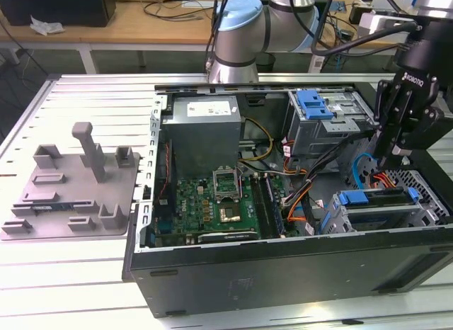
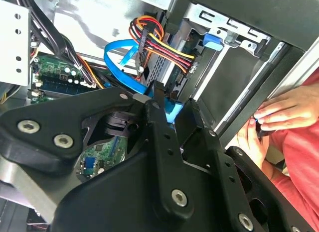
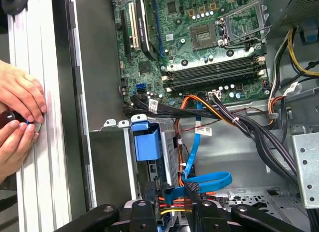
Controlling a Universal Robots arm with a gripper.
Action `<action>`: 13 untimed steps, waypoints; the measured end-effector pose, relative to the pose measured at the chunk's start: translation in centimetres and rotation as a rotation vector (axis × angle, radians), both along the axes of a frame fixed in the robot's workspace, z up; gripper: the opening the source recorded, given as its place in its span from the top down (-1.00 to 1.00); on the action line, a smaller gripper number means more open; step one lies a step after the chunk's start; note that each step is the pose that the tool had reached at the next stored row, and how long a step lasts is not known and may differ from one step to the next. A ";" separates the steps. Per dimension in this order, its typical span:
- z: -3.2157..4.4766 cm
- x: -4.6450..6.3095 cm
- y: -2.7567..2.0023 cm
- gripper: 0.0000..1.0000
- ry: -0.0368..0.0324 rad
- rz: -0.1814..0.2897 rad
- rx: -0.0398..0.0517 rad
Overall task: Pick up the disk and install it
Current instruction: 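Insert the second disk wire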
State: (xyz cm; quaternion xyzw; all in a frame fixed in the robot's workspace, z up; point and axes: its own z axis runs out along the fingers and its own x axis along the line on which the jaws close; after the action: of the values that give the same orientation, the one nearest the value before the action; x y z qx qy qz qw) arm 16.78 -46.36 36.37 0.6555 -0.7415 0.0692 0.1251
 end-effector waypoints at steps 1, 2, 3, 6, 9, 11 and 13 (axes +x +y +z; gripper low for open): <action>-0.02 0.0 0.00 0.27 -0.0001 0.000 0.0000; -0.06 0.0 0.00 0.29 -0.0001 0.000 0.0000; -0.08 0.0 0.00 0.43 -0.0001 0.000 0.0000; -0.12 0.0 0.00 0.68 -0.0001 0.000 -0.0001; -0.13 0.0 0.00 0.68 -0.0001 0.000 0.0001; -0.13 0.0 0.00 0.68 -0.0001 0.000 0.0000; -0.13 0.0 0.00 0.68 -0.0001 0.000 0.0000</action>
State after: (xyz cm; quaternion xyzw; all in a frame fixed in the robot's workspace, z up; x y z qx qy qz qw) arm 16.78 -46.35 36.24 0.6555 -0.7415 0.0693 0.1250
